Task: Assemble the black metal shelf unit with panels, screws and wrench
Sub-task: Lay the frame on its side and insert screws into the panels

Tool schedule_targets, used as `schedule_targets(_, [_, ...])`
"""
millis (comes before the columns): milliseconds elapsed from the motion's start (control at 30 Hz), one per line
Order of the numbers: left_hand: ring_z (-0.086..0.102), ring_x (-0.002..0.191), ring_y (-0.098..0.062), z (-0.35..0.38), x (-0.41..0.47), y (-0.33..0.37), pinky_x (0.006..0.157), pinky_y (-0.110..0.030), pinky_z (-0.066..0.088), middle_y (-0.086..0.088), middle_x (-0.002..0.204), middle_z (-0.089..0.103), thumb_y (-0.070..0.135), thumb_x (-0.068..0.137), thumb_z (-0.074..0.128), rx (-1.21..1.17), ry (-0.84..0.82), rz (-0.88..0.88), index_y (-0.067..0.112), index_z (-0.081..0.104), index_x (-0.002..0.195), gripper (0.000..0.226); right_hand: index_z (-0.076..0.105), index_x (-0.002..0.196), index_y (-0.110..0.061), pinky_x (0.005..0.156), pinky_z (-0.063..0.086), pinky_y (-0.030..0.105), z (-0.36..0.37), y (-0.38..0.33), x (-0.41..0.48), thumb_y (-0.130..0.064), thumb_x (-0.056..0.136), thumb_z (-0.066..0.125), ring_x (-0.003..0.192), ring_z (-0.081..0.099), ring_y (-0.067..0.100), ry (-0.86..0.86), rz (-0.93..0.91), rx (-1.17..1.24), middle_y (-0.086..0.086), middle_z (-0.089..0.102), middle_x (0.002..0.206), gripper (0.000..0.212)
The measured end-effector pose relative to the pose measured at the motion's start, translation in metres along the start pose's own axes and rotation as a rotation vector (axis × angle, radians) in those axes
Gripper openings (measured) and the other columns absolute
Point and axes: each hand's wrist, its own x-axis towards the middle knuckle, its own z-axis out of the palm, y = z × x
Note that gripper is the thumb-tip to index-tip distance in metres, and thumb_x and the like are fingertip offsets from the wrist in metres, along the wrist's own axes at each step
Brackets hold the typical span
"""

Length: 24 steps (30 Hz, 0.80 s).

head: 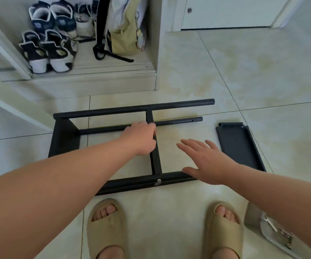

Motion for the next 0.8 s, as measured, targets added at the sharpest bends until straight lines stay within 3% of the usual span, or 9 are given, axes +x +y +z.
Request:
schedule_targets(200, [0.033, 0.136, -0.03, 0.0, 0.081, 0.031, 0.108, -0.043, 0.035, -0.006, 0.149, 0.038, 0.022, 0.094, 0.053, 0.09, 0.116, 0.067, 0.019, 0.037, 0.146, 0.054, -0.005, 0.159, -0.039, 0.125, 0.001, 0.043, 0.02, 0.03, 0.0, -0.075, 0.085, 0.005, 0.156, 0.003, 0.012, -0.028, -0.044, -0.02, -0.013, 0.006, 0.169, 0.083])
schedule_targets(300, [0.031, 0.138, -0.031, 0.008, 0.121, 0.033, 0.111, -0.042, 0.031, -0.008, 0.153, 0.034, 0.021, 0.096, 0.052, 0.13, 0.165, 0.063, 0.015, 0.028, 0.151, 0.06, -0.004, 0.159, -0.04, 0.125, 0.008, 0.04, 0.04, 0.038, 0.006, -0.072, 0.092, 0.019, 0.154, 0.012, 0.01, -0.068, -0.081, 0.019, -0.016, 0.012, 0.167, 0.078])
schedule_targets(367, [0.037, 0.134, -0.032, 0.015, 0.143, 0.03, 0.108, -0.043, 0.034, -0.01, 0.149, 0.039, 0.02, 0.096, 0.05, 0.128, 0.133, 0.038, 0.014, 0.028, 0.15, 0.058, 0.0, 0.16, -0.038, 0.124, 0.018, 0.037, 0.051, 0.041, 0.01, -0.069, 0.097, 0.027, 0.149, 0.027, 0.011, -0.099, -0.115, 0.024, -0.016, 0.024, 0.163, 0.075])
schedule_targets(467, [0.044, 0.125, -0.033, 0.024, 0.164, 0.024, 0.098, -0.044, 0.038, -0.011, 0.141, 0.045, 0.019, 0.097, 0.049, 0.175, 0.113, 0.0, 0.015, 0.033, 0.147, 0.052, 0.023, 0.155, -0.035, 0.11, 0.037, 0.032, 0.062, 0.046, 0.018, -0.066, 0.099, 0.023, 0.123, 0.053, 0.013, -0.122, -0.134, -0.022, -0.014, 0.053, 0.138, 0.064])
schedule_targets(567, [0.046, 0.119, -0.032, 0.022, 0.173, 0.019, 0.091, -0.041, 0.039, -0.012, 0.134, 0.048, 0.012, 0.096, 0.052, 0.164, 0.145, 0.004, 0.016, 0.041, 0.141, 0.046, 0.046, 0.128, -0.032, 0.084, 0.048, 0.033, 0.065, 0.046, 0.02, -0.067, 0.091, 0.007, 0.089, 0.059, 0.015, -0.162, -0.146, -0.072, -0.011, 0.06, 0.106, 0.065])
schedule_targets(633, [0.048, 0.119, -0.031, 0.009, 0.17, 0.018, 0.091, -0.04, 0.043, -0.011, 0.131, 0.051, 0.008, 0.095, 0.051, 0.079, 0.156, -0.005, 0.016, 0.046, 0.14, 0.045, 0.047, 0.119, -0.03, 0.071, 0.046, 0.033, 0.064, 0.045, 0.016, -0.067, 0.088, -0.001, 0.079, 0.052, 0.014, -0.121, -0.175, -0.079, -0.01, 0.058, 0.099, 0.068])
schedule_targets(700, [0.05, 0.118, -0.031, -0.015, 0.159, 0.017, 0.095, -0.044, 0.047, -0.011, 0.129, 0.054, 0.007, 0.096, 0.051, -0.003, 0.191, 0.015, 0.017, 0.051, 0.139, 0.044, 0.049, 0.117, -0.03, 0.069, 0.044, 0.031, 0.057, 0.05, 0.009, -0.067, 0.088, -0.004, 0.079, 0.054, 0.013, -0.035, -0.186, -0.09, -0.011, 0.058, 0.097, 0.071])
schedule_targets(800, [0.053, 0.11, -0.03, -0.063, 0.128, 0.01, 0.091, -0.042, 0.049, -0.011, 0.121, 0.058, 0.011, 0.097, 0.05, -0.088, 0.299, 0.075, 0.018, 0.059, 0.13, 0.035, 0.059, 0.107, -0.03, 0.066, 0.051, 0.031, 0.035, 0.066, -0.004, -0.062, 0.099, 0.016, 0.073, 0.062, 0.014, 0.213, -0.223, -0.15, -0.014, 0.062, 0.086, 0.055])
